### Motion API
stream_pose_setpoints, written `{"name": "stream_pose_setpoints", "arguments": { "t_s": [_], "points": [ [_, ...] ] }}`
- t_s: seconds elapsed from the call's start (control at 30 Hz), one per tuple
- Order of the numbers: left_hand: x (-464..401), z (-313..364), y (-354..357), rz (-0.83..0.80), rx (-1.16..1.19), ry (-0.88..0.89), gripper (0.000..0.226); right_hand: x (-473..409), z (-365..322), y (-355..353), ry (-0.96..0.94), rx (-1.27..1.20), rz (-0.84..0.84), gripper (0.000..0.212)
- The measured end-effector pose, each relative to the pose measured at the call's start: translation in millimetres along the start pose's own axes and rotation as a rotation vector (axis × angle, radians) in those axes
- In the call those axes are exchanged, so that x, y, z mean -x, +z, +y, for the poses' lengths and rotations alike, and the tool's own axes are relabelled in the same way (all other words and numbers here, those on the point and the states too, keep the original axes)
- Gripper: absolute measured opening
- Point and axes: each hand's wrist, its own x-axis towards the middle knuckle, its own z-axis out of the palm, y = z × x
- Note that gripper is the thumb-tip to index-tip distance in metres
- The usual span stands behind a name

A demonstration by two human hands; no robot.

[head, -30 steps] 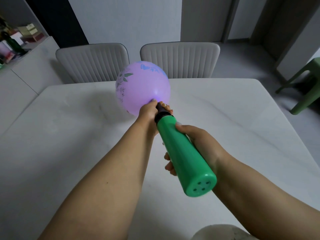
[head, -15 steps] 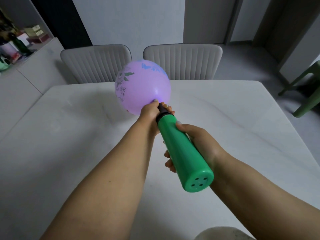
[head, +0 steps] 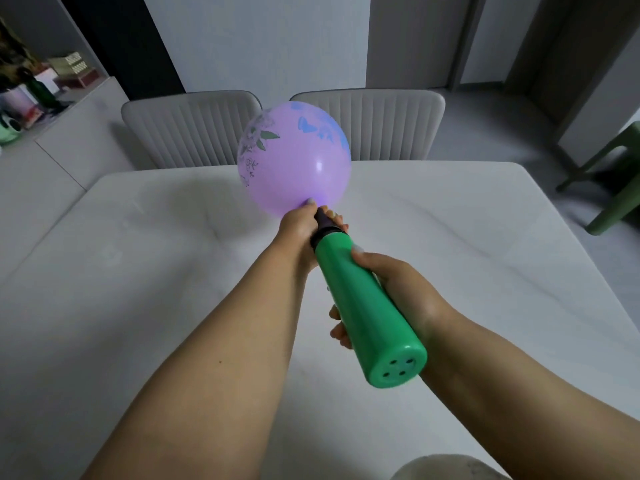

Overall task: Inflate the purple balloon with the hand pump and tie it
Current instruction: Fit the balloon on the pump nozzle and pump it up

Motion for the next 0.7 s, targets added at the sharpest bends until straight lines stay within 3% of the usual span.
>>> {"name": "stream_pose_setpoints", "arguments": {
  "t_s": [0.2, 0.47, 0.7],
  "points": [
    [0, 14, -9, -0.009, 0.04, 0.009, 0.043, 21, 21, -8, 0.053, -0.016, -0.118, 0.056],
    [4, -5, 2, -0.053, 0.009, 0.007, 0.038, -1, -8, 4, -0.008, -0.067, -0.014, 0.048],
    [-1, 10, -3, -0.005, 0.047, -0.016, 0.041, 17, 12, -6, 0.035, -0.05, -0.112, 0.053]
  ]
}}
